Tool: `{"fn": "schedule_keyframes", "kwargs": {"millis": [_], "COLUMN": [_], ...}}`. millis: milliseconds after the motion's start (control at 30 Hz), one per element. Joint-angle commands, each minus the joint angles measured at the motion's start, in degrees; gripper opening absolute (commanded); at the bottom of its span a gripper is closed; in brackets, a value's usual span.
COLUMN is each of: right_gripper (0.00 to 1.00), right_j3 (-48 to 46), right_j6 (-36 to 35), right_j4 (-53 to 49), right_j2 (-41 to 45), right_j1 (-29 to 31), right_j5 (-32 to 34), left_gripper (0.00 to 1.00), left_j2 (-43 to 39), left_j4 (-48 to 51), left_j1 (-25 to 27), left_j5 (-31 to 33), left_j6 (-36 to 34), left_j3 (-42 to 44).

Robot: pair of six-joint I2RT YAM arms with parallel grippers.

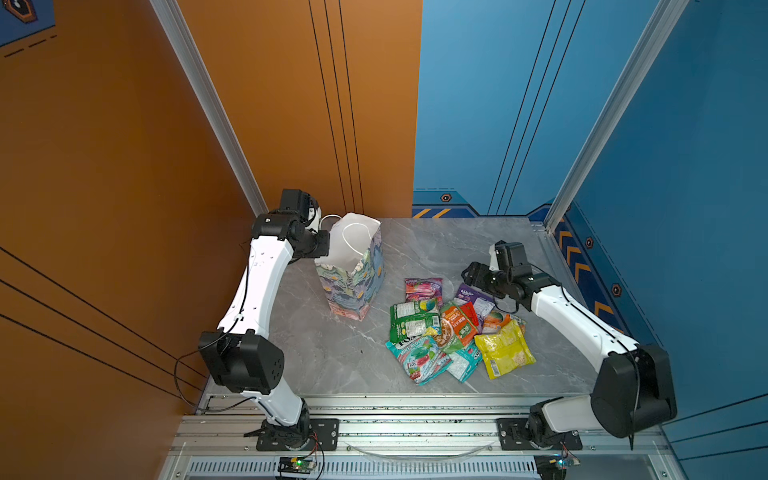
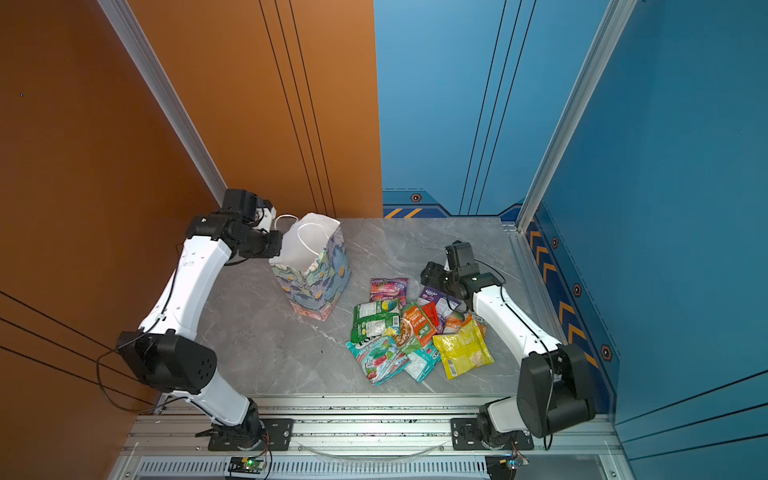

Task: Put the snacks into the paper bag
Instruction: 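Hold the bag with the left gripper while the right grasps the green packet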

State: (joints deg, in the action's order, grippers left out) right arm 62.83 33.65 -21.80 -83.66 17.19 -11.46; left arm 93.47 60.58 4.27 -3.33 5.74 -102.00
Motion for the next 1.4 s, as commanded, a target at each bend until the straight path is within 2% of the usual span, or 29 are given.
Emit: {"fn": "schedule_keyframes", "kwargs": {"millis": [0,100,233,433,767,1367], "right_gripper": [0.79,0.77,0.73,0.71,0.69,0.63], "right_j3": [5.51,6.61,3.10,-2.71,-5.25,-7.31], "right_j6": [-3.64,-3.27,-1.56,1.38,4.30,8.47], "right_j4": [-7.17,-7.91,-6.01,-2.57,1.39,8.99], "right_j2": [-3.29,-4.93,-4.87,-3.95,-4.47,-10.52], "right_j1": [4.89,8.87,12.16,14.42,14.98,15.63], "right_j5": [-5.09,-5.82,-5.15,-5.51,-5.49,-7.26], "left_gripper": [0.00,0.00,0.00,0.00,0.00,0.00], "left_j2": [-2.53,-4.16,-6.63,-8.22,-12.30,-12.01], "left_j4": [2.31,4.19,5.79,5.84,1.68,-1.56], "left_j1": [1.15,0.74,0.65,0.91,3.09,3.12], "left_j5": [1.46,2.56,3.67,0.07,-5.31,-14.43], "left_j6": [4.54,4.83,4.29,5.38,9.64,5.86], "left_j3": [4.06,4.20,2.75,4.20,9.37,9.45]}}
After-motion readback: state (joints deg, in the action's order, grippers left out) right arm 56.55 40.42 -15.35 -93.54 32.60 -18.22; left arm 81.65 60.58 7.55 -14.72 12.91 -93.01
